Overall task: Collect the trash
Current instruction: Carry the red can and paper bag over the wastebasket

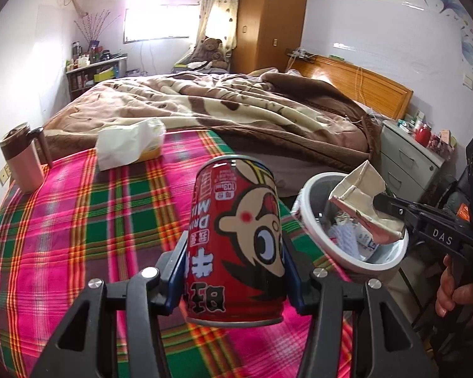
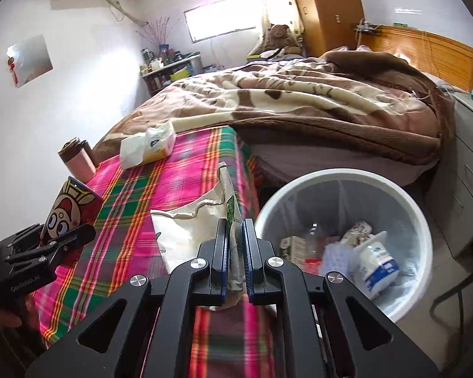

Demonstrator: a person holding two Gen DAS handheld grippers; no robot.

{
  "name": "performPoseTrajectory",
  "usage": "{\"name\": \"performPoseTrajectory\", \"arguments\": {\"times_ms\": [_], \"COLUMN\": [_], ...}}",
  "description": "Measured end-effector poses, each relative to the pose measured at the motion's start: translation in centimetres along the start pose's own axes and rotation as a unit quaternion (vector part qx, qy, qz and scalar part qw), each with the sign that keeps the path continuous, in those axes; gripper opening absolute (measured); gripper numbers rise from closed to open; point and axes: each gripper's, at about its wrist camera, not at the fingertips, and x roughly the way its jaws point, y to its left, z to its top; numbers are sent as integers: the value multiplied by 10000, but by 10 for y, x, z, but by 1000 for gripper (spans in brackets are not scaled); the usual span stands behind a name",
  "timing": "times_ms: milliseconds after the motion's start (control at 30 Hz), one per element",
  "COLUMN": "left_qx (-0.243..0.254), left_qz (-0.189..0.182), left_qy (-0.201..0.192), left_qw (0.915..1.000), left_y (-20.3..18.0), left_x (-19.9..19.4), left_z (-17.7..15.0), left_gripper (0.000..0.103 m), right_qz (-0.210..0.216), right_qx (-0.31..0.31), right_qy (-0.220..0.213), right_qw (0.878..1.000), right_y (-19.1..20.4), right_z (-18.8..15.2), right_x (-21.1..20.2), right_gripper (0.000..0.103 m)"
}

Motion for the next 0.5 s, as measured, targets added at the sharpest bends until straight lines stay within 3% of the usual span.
{"name": "performPoseTrajectory", "arguments": {"times_ms": [300, 500], "left_qx": [172, 302], "left_qz": [-377, -482], "left_qy": [52, 73], "left_qw": [9991, 9984], "left_y": [-50, -82], "left_x": [18, 28], "left_z": [1, 1], "left_gripper": [54, 54], "right_qz": [-600, -777], "right_qx": [313, 517], "right_qy": [-233, -274], "right_qw": [9974, 9953], "right_y": [-45, -71], "right_z": [-2, -4], "right_x": [-20, -25], "right_gripper": [8, 8]}}
